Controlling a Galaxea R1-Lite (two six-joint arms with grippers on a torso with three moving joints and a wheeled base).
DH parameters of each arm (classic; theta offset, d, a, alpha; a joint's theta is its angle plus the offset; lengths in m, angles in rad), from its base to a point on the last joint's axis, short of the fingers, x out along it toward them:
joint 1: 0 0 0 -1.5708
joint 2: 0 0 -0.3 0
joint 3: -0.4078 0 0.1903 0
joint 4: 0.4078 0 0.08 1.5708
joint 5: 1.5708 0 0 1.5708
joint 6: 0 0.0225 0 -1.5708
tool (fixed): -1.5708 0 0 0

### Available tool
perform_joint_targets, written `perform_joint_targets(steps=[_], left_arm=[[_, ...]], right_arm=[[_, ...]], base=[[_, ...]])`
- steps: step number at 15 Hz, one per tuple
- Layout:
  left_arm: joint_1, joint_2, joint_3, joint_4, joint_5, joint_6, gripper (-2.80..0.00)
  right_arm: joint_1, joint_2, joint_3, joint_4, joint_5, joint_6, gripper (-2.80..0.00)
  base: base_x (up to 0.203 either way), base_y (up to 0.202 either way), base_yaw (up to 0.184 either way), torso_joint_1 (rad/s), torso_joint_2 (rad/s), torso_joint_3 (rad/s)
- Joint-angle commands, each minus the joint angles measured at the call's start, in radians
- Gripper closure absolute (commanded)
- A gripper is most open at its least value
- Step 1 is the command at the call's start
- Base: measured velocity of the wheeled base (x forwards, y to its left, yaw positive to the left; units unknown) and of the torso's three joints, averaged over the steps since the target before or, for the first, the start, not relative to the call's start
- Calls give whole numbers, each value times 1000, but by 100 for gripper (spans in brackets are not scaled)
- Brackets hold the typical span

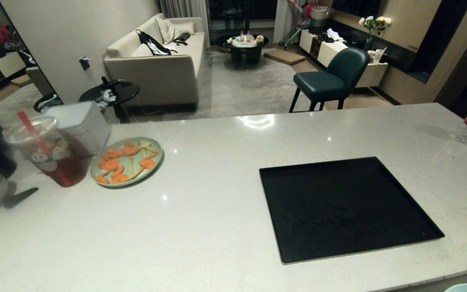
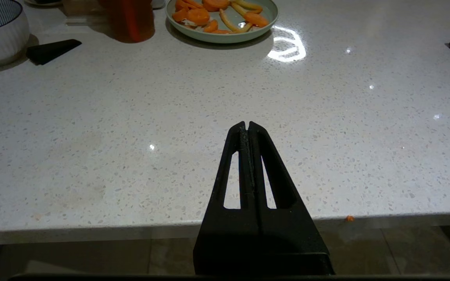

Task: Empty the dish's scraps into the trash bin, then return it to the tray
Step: Move the bowl over the trash can

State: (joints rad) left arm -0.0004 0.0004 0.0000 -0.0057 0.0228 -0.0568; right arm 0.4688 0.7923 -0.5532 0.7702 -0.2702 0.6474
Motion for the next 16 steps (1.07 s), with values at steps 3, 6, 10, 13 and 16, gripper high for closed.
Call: perform_joint_targets(steps=[3, 6, 10, 13, 16], left_arm=[[0, 1, 0, 0, 0, -1, 0], [0, 1, 0, 0, 0, -1, 0], [0, 1, 0, 0, 0, -1, 0], [0, 1, 0, 0, 0, -1, 0], [0, 1, 0, 0, 0, -1, 0]], right_arm=[[43, 1, 8, 6, -1, 3, 0], [63, 1, 10, 5, 0, 3, 0], [79, -4, 21, 14, 0, 4, 0], [80, -8, 24, 18, 0, 6, 0], [85, -8, 24, 18, 0, 6, 0]], base=[[0, 0, 0, 0, 0, 0], [0, 0, 0, 0, 0, 0], [0, 0, 0, 0, 0, 0], [-153, 0, -1, 5, 0, 3], [-197, 0, 0, 0, 3, 4]])
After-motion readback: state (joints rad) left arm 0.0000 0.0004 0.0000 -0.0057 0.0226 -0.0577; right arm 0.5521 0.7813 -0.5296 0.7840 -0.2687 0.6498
